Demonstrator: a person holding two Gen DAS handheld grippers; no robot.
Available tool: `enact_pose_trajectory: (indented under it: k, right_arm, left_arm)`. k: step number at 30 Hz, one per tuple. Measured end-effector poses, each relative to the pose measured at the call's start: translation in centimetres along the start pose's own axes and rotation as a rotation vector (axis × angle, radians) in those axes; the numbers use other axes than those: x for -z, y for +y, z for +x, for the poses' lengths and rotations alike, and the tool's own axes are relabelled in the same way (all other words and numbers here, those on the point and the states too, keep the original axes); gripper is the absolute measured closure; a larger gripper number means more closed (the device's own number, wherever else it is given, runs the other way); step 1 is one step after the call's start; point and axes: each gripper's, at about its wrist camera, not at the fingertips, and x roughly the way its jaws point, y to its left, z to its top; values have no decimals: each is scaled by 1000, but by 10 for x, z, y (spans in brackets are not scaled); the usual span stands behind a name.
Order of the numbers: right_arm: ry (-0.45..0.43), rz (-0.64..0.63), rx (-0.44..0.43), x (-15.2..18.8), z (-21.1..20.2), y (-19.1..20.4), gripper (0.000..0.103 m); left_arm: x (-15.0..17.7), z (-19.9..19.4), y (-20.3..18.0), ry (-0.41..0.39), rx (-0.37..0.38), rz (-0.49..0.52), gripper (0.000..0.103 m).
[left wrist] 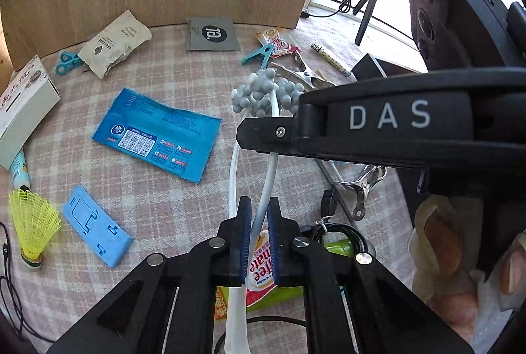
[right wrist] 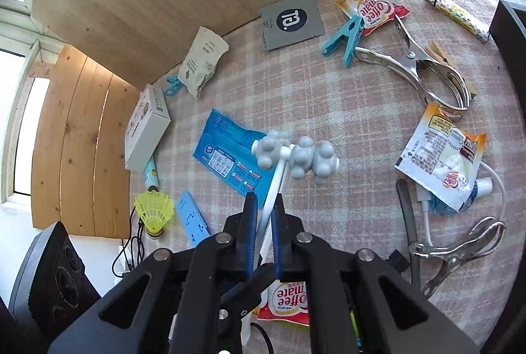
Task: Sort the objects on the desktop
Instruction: 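Close the right tool on the massager stick beside the left tool, then carry the massager stick into the tray and open both tools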
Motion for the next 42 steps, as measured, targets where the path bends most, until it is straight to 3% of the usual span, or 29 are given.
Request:
enact_pose_trajectory:
  k: [7,13,27,33,35,36,37,39,42]
  right_arm:
    - [-94,-52,0,-7,-56,16,97]
    - [-186,-33,18,-10,-115,-8,97]
    - [-353,146,127,1,-241,-131,97]
    - [-399,240,173,11,-279,-193,97]
    - [-421,245,207,9,-288,-208,97]
    - [-426,261,243,8,-292,-218,92]
    - [-419,292,276,6,-295,-228,78]
    - [-417,330,260,8,-303,-246,63]
    - [-427,320,272,12,-312,-257,62]
  left_arm:
    - [-24,-31,-40,-72,32,71,97]
    - [-43,-38,-93,-99,71,143,97]
    - [-52,2,-255,-49,218,307,97]
    - [-54,26,-320,-23,228,387,97]
    - [-63,40,-339,-14,211,390,90]
    - [-68,48,-346,12,192,385,72]
    - [-71,55,-350,34,184,378,66]
    - [-72,57,-355,30,186,389,66]
    - [-67,55,-354,10,164,410,64]
